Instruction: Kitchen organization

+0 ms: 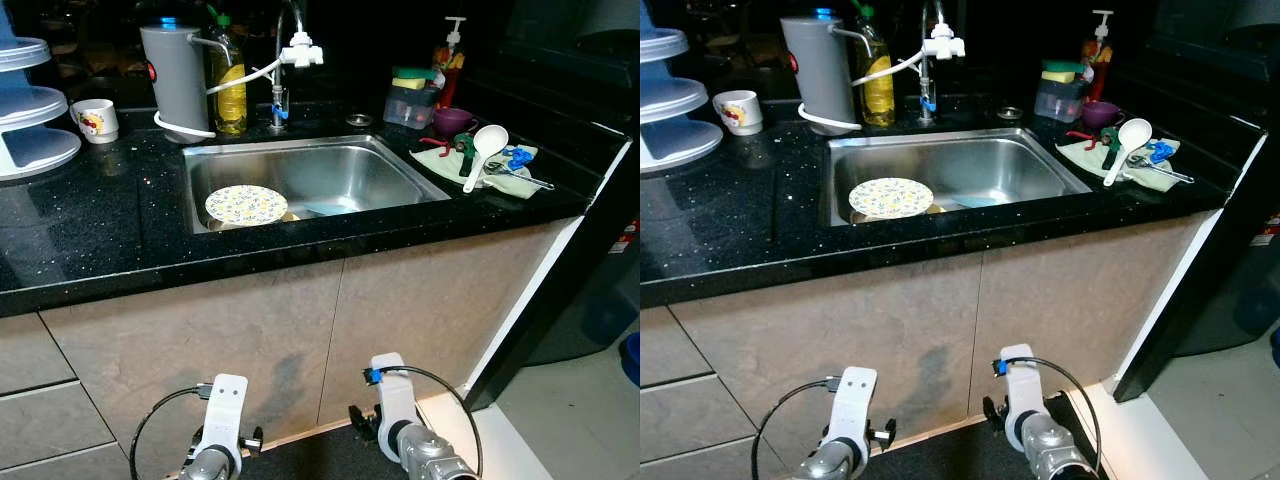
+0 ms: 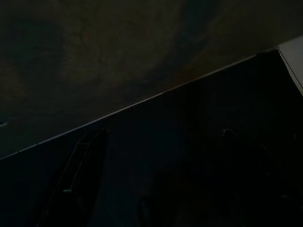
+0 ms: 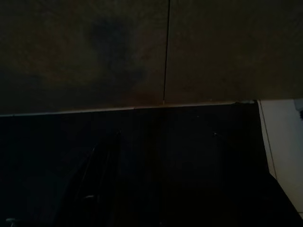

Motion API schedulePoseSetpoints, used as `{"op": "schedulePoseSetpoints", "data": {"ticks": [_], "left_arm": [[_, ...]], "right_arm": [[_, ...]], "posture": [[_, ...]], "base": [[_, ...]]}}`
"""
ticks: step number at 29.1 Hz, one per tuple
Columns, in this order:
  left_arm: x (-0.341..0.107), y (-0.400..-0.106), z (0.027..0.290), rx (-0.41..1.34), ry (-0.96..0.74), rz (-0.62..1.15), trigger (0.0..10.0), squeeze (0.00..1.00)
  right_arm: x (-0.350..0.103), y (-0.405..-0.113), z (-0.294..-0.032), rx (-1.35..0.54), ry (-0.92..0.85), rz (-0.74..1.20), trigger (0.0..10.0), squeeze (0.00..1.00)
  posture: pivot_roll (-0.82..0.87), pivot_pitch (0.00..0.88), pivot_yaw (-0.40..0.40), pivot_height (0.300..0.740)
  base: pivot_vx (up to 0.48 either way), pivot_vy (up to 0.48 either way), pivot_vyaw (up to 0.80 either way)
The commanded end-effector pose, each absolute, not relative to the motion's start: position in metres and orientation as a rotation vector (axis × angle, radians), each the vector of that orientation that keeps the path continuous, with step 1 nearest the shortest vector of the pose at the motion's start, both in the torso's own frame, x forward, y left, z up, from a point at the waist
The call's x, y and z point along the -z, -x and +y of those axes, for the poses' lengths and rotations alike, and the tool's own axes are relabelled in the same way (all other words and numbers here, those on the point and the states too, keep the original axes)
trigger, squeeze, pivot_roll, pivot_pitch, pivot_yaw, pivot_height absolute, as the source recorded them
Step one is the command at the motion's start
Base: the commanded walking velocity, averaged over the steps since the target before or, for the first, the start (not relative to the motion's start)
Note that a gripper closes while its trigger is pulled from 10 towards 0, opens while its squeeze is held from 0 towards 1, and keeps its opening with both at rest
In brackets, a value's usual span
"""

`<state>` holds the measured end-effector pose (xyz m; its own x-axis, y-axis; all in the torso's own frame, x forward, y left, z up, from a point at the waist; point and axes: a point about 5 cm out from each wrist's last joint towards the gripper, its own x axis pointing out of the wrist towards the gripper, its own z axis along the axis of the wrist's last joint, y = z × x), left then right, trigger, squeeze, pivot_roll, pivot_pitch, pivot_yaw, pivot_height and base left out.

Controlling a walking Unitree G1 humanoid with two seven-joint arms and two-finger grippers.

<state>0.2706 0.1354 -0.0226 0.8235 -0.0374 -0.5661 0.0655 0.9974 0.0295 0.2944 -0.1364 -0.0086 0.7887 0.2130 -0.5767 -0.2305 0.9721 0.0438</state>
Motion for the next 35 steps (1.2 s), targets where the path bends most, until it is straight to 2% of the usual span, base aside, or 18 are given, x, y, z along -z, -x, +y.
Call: {"op": "schedulePoseSetpoints", "data": {"ticks": [1,12,25,35], "left_arm": [[0.026,-0.268,0.140,0.014,-0.028,0.633,10.0,0.00],[0.019,-0.277,0.138,0.032,-0.074,0.612,10.0,0.00],[0.015,-0.281,0.146,-0.039,-0.084,0.610,10.0,0.00],[-0.007,-0.286,0.157,-0.103,-0.065,0.478,10.0,0.00]], "right_arm": [[0.009,-0.294,-0.139,-0.220,0.002,0.624,10.0,0.00],[0.007,-0.297,-0.139,-0.241,-0.050,0.650,10.0,0.00],[0.007,-0.298,-0.136,-0.268,-0.128,0.700,10.0,0.00],[0.006,-0.298,-0.141,-0.228,-0.223,0.696,10.0,0.00]], "posture": [[-0.07,0.118,-0.063,0.740],[-0.07,0.143,-0.083,0.740],[-0.07,0.174,-0.072,0.740],[-0.07,0.206,-0.072,0.740]], "base": [[0.000,0.000,0.00],[0.000,0.000,0.00],[0.000,0.000,0.00],[0.000,0.000,0.00]]}}
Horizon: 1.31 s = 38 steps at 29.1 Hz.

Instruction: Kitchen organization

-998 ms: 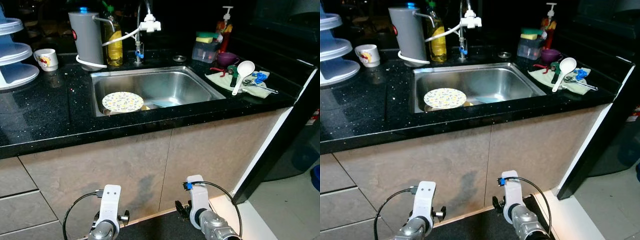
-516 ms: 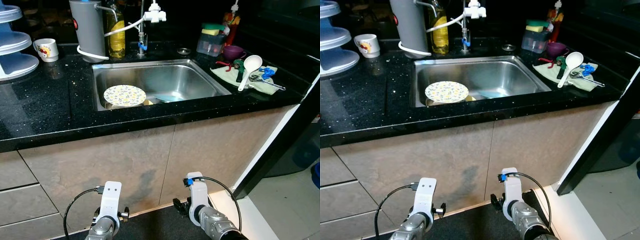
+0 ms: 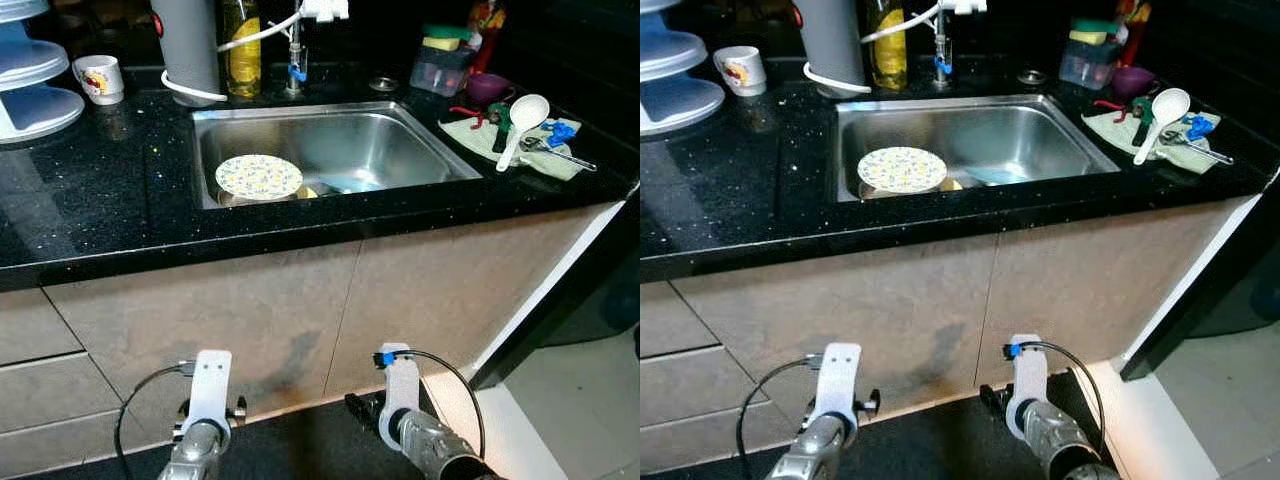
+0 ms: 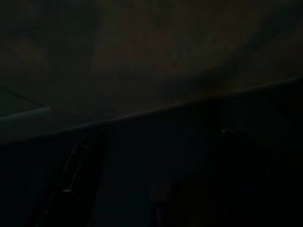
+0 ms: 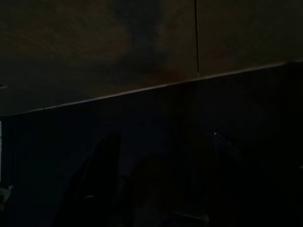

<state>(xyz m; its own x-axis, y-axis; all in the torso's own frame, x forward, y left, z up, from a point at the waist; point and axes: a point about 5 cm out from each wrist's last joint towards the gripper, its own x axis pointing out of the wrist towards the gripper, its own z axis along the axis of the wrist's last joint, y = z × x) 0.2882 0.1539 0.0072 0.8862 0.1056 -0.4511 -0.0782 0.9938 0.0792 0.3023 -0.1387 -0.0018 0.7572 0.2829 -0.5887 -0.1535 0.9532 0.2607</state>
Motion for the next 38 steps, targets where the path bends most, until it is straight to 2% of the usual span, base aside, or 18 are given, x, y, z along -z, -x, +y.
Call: {"op": "schedulePoseSetpoints", "data": {"ticks": [1,11,20,23,26,30,36,38], "left_arm": [[-0.014,-0.287,0.156,-0.084,-0.070,0.447,10.0,0.00],[-0.051,-0.291,0.146,0.181,-0.148,0.314,10.0,0.00],[-0.086,-0.296,0.131,0.524,-0.247,0.257,10.0,0.00],[-0.090,-0.296,0.130,0.563,-0.239,0.253,10.0,0.00],[-0.093,-0.300,0.132,0.682,-0.192,0.245,10.0,0.00],[-0.089,-0.301,0.132,0.694,-0.178,0.274,10.0,0.00],[-0.077,-0.293,0.117,0.777,-0.319,0.286,10.0,0.00],[-0.077,-0.291,0.113,0.816,-0.303,0.280,10.0,0.00]], "right_arm": [[0.007,-0.298,-0.141,-0.229,-0.222,0.696,10.0,0.00],[0.007,-0.297,-0.141,-0.238,-0.212,0.701,10.0,0.00],[0.008,-0.296,-0.142,-0.235,-0.211,0.705,10.0,0.00],[0.008,-0.296,-0.143,-0.232,-0.212,0.704,10.0,0.00],[0.007,-0.297,-0.144,-0.233,-0.202,0.707,10.0,0.00],[0.007,-0.297,-0.144,-0.232,-0.195,0.707,10.0,0.00],[0.008,-0.296,-0.148,-0.216,-0.207,0.706,10.0,0.00],[0.008,-0.296,-0.148,-0.217,-0.206,0.707,10.0,0.00]], "posture": [[-0.07,0.214,-0.074,0.740],[-0.06,0.227,-0.098,0.740],[-0.06,0.230,-0.118,0.740],[-0.06,0.230,-0.120,0.740],[-0.08,0.229,-0.121,0.740],[-0.09,0.228,-0.119,0.740],[-0.09,0.229,-0.133,0.740],[-0.09,0.229,-0.133,0.740]], "base": [[0.000,0.000,0.00],[0.000,0.000,0.00],[0.000,0.000,0.00],[0.000,0.000,0.00],[0.000,0.000,0.00],[0.000,0.000,0.00],[0.000,0.000,0.00],[0.000,0.000,0.00]]}}
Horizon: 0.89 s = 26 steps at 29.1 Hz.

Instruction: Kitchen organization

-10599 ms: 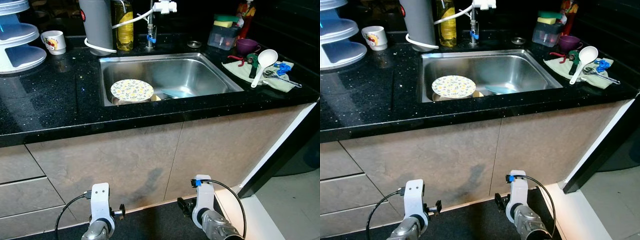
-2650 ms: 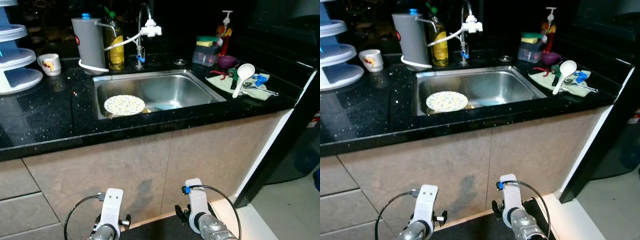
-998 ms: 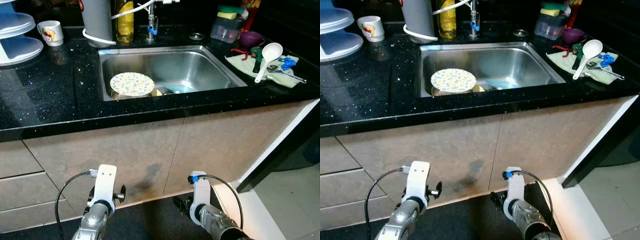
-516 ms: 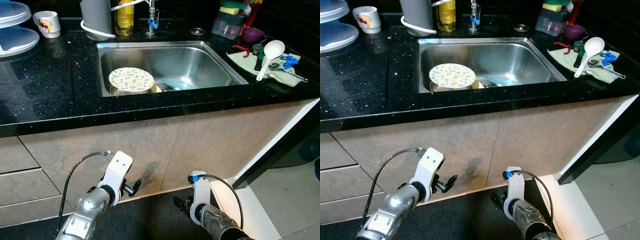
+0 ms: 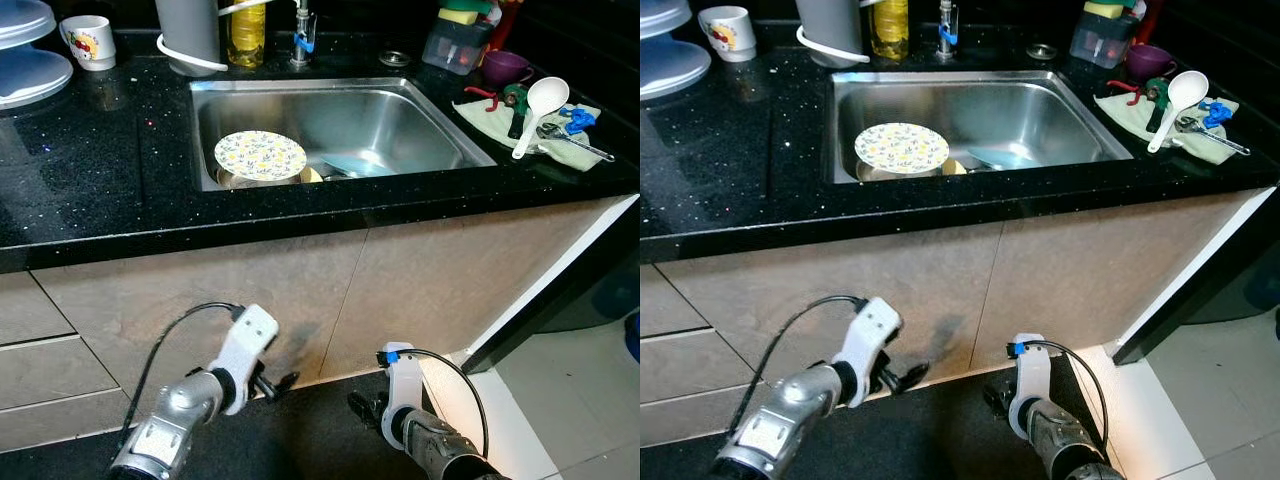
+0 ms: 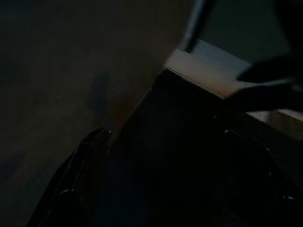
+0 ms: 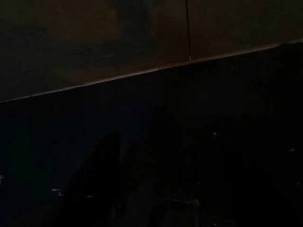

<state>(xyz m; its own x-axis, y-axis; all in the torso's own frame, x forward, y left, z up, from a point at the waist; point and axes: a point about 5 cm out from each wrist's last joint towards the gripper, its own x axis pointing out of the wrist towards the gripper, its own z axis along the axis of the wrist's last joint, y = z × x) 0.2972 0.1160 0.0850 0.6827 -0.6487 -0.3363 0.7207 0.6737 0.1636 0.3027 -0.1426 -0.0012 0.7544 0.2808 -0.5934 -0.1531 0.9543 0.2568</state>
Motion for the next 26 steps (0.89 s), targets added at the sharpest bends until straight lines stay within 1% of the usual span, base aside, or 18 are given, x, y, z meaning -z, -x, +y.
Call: {"op": "schedulePoseSetpoints", "data": {"ticks": [1,5,7,11,13,14,15,16,17,19,21,23,24,26], "left_arm": [[-0.077,-0.289,0.111,0.833,-0.280,0.283,10.0,0.00],[-0.078,-0.287,0.108,0.878,-0.225,0.279,10.0,0.00],[-0.083,-0.277,0.105,0.974,-0.163,0.258,10.0,0.00],[-0.084,-0.269,0.103,1.029,-0.146,0.244,10.0,0.00],[-0.084,-0.269,0.106,0.998,-0.184,0.223,10.0,0.00],[-0.084,-0.276,0.109,0.946,-0.210,0.246,10.0,0.00],[-0.084,-0.276,0.109,0.946,-0.210,0.246,10.0,0.00],[-0.085,-0.282,0.112,0.906,-0.248,0.254,10.0,0.00],[-0.088,-0.284,0.113,0.920,-0.268,0.240,10.0,0.00],[-0.097,-0.280,0.112,0.980,-0.245,0.175,10.0,0.00],[-0.102,-0.282,0.117,0.921,-0.293,0.133,10.0,0.00],[-0.102,-0.285,0.123,0.862,-0.366,0.142,10.0,0.00],[-0.102,-0.285,0.123,0.862,-0.366,0.142,10.0,0.00],[-0.103,-0.289,0.129,0.773,-0.435,0.115,10.0,0.00]], "right_arm": [[0.008,-0.296,-0.148,-0.218,-0.204,0.709,10.0,0.00],[0.008,-0.295,-0.148,-0.216,-0.203,0.711,10.0,0.00],[0.009,-0.295,-0.148,-0.213,-0.201,0.712,10.0,0.00],[0.010,-0.294,-0.149,-0.211,-0.200,0.713,10.0,0.00],[0.011,-0.293,-0.151,-0.204,-0.199,0.714,10.0,0.00],[0.011,-0.292,-0.152,-0.202,-0.204,0.716,10.0,0.00],[0.011,-0.292,-0.152,-0.202,-0.204,0.716,10.0,0.00],[0.012,-0.292,-0.152,-0.201,-0.208,0.717,10.0,0.00],[0.012,-0.292,-0.153,-0.204,-0.210,0.719,10.0,0.00],[0.012,-0.291,-0.153,-0.213,-0.208,0.723,10.0,0.00],[0.012,-0.291,-0.153,-0.219,-0.200,0.726,10.0,0.00],[0.012,-0.291,-0.154,-0.216,-0.201,0.726,10.0,0.00],[0.012,-0.291,-0.154,-0.216,-0.201,0.726,10.0,0.00],[0.013,-0.290,-0.154,-0.207,-0.206,0.725,10.0,0.00]], "posture": [[-0.10,0.228,-0.137,0.740],[-0.10,0.228,-0.139,0.740],[-0.11,0.227,-0.136,0.740],[-0.11,0.226,-0.134,0.740],[-0.12,0.226,-0.138,0.740],[-0.11,0.224,-0.146,0.740],[-0.11,0.224,-0.146,0.740],[-0.10,0.221,-0.149,0.740],[-0.09,0.220,-0.154,0.740],[-0.09,0.218,-0.164,0.740],[-0.09,0.212,-0.161,0.740],[-0.09,0.212,-0.161,0.740],[-0.09,0.212,-0.161,0.740],[-0.09,0.205,-0.157,0.740]], "base": [[0.000,0.000,0.00],[0.000,0.000,0.00],[0.000,0.000,0.00],[0.000,0.000,0.00],[0.000,0.000,0.00],[0.000,0.000,0.00],[0.000,0.000,0.00],[0.000,0.000,0.00],[0.000,0.000,0.00],[0.000,0.000,0.00],[0.000,0.000,0.00],[0.000,0.000,0.00],[0.000,0.000,0.00],[0.000,0.000,0.00]]}}
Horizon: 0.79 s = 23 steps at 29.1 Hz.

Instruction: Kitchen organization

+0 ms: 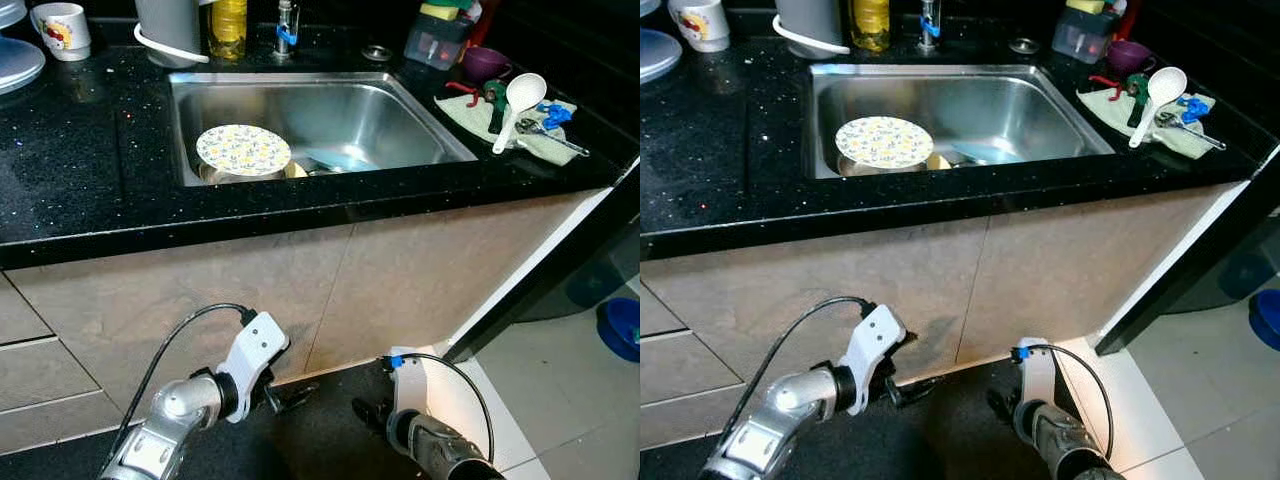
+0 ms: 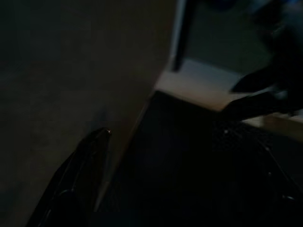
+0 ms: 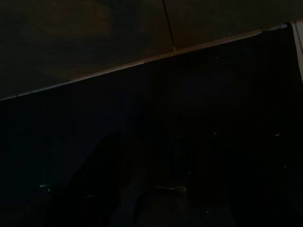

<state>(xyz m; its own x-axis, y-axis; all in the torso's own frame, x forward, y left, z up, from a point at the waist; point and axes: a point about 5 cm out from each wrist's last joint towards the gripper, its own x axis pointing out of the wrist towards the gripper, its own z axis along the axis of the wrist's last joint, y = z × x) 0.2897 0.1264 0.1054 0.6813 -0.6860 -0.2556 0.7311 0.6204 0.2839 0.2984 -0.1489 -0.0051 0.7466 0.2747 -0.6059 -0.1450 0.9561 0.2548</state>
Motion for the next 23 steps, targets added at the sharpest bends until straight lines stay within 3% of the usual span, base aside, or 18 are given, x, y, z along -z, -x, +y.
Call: {"op": "schedulePoseSetpoints", "data": {"ticks": [1,6,23], "left_arm": [[-0.104,-0.290,0.131,0.737,-0.453,0.099,10.0,0.00],[-0.104,-0.297,0.137,0.638,-0.466,0.107,10.0,0.00],[-0.101,-0.304,0.127,0.613,-0.447,0.099,10.0,0.00]], "right_arm": [[0.013,-0.290,-0.154,-0.204,-0.208,0.724,10.0,0.00],[0.013,-0.290,-0.155,-0.204,-0.209,0.724,10.0,0.00],[0.014,-0.289,-0.163,-0.186,-0.177,0.737,10.0,0.00]], "posture": [[-0.09,0.205,-0.157,0.740],[-0.08,0.196,-0.156,0.740],[-0.09,0.197,-0.168,0.740]], "base": [[0.000,0.000,0.00],[0.000,0.000,0.00],[0.000,0.000,0.00]]}}
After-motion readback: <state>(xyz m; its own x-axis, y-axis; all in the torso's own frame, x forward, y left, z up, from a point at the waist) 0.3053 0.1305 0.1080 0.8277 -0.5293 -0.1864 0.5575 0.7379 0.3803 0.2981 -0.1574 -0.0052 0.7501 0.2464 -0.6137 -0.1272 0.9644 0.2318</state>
